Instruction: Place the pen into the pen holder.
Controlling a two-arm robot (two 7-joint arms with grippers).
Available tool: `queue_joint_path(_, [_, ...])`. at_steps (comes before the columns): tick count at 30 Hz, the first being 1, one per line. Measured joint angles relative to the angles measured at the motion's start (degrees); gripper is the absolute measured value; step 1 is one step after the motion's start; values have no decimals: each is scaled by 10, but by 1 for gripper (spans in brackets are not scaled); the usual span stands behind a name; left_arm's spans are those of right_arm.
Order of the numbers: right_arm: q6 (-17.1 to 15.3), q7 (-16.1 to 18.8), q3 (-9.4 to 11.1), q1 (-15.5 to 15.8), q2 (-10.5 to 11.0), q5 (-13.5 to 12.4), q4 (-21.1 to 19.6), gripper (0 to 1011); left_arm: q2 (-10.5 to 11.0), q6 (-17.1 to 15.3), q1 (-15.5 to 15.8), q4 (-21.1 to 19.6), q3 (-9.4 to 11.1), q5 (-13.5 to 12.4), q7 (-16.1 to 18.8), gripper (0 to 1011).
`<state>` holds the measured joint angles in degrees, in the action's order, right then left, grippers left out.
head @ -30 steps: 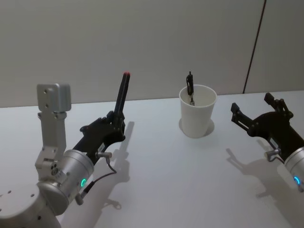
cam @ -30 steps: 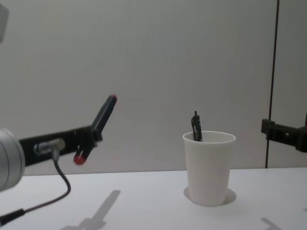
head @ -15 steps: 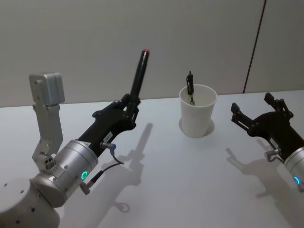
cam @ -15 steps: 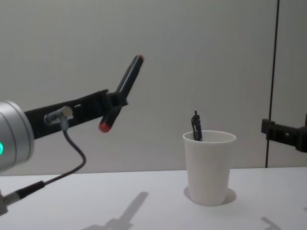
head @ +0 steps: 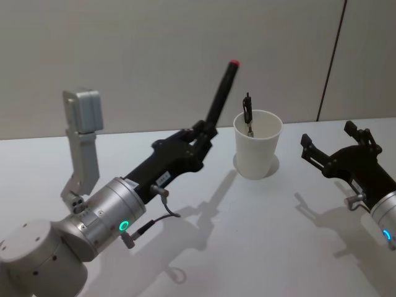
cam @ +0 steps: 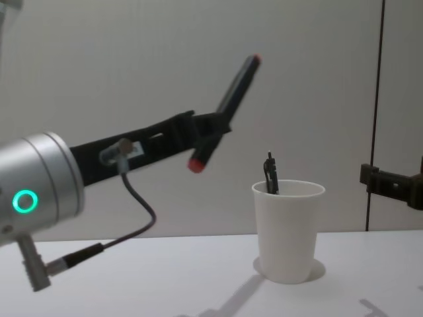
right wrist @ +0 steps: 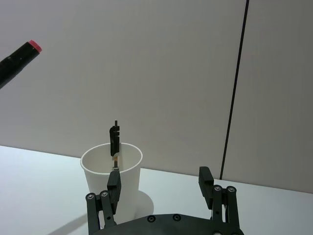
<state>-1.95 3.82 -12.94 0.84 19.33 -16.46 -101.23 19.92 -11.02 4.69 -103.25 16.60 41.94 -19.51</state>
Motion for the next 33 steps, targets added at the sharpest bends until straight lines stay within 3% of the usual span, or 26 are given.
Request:
queue_joint_path(11, [0, 0, 0, 0, 0, 0, 0, 1002, -12, -9, 27, 34, 15, -37, -63, 181])
queue_joint_path(26, [0, 0, 0, 0, 0, 0, 0, 1001, -28, 42, 49, 67, 31, -106, -79, 180])
queue_joint_path(33, [0, 0, 0, 0, 0, 0, 0, 1002, -32, 59, 55, 73, 35, -124, -80, 181])
